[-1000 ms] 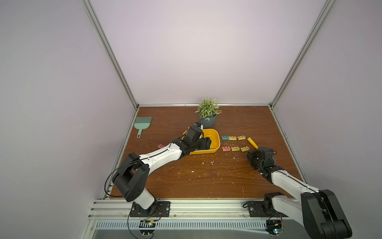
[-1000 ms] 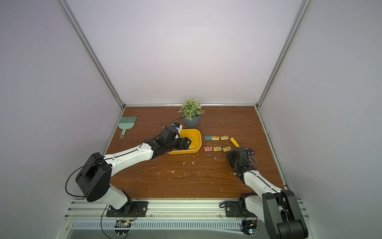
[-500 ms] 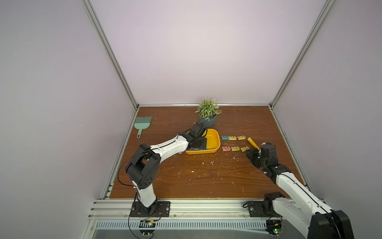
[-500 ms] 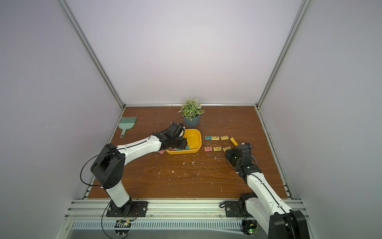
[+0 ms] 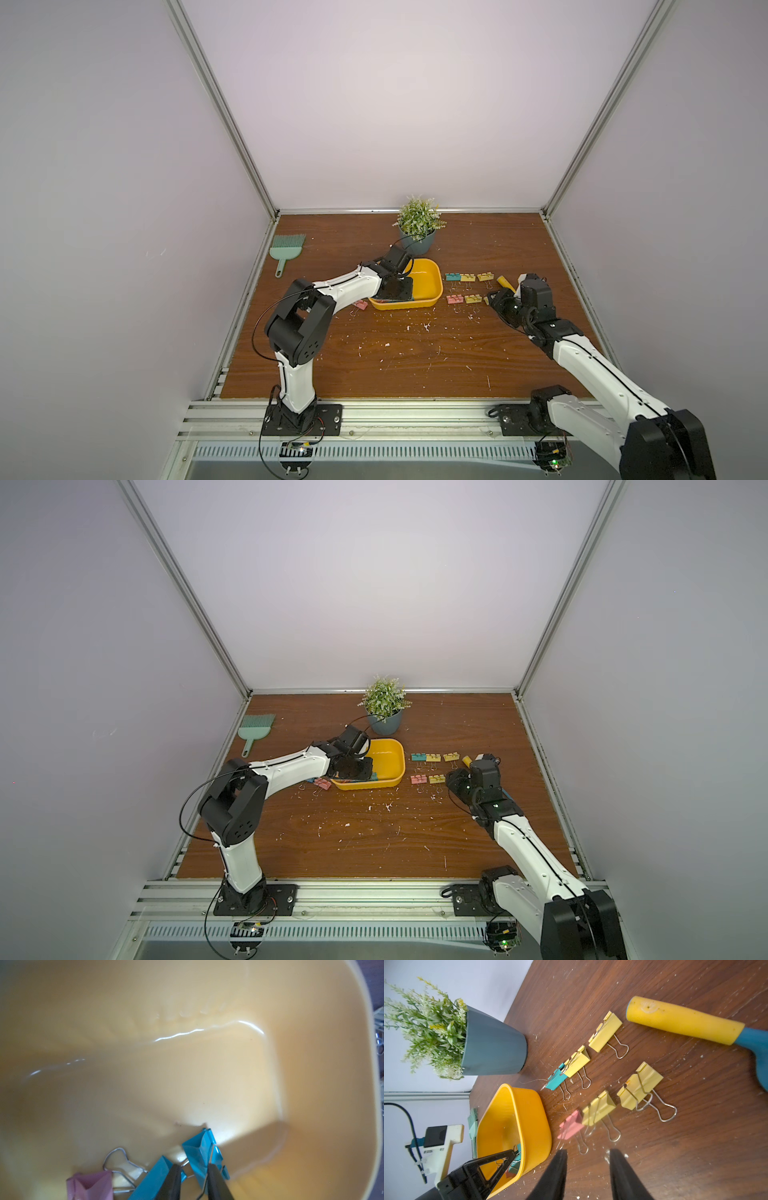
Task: Take out the binder clips from the storage box
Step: Pick up the binder clip from the storage box.
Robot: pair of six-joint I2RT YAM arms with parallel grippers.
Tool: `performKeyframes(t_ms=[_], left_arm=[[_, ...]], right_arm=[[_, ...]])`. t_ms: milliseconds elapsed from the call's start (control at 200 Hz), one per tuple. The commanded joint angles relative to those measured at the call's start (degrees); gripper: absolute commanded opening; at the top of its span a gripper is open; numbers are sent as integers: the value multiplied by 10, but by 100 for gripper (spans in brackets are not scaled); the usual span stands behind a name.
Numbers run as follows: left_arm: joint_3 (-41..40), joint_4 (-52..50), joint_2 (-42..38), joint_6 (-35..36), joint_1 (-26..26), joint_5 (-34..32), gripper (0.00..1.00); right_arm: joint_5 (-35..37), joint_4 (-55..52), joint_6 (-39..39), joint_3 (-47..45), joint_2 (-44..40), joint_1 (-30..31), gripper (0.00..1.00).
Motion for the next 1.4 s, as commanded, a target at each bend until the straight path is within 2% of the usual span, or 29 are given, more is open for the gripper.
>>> performKeyframes(t_ms=[0, 225, 525, 1006, 1096, 1161, 1261, 1396], left_arm=[[5, -3, 2, -1, 5, 26, 20], [4, 15, -12, -9, 4, 66, 2], [-22, 98, -48, -46, 10, 143, 1], [-66, 254, -69, -92, 24, 234, 2], [-89, 285, -109, -97, 24, 220, 0], [-116, 308, -151, -100, 24, 187, 0], [-180, 322, -241, -113, 25, 101, 0], [-283, 319, -381, -164, 32, -24, 0]], right_arm=[[10, 12, -9, 14, 9, 6, 40], [7, 14, -10, 20, 22, 11, 40], [18, 6, -20, 39, 11, 12, 40], [-16, 31, -25, 54, 18, 24, 41], [-45, 63, -49, 64, 24, 37, 41], [-61, 77, -67, 82, 39, 56, 42], [-63, 83, -102, 123, 72, 104, 42], [-26, 93, -128, 167, 114, 180, 43]])
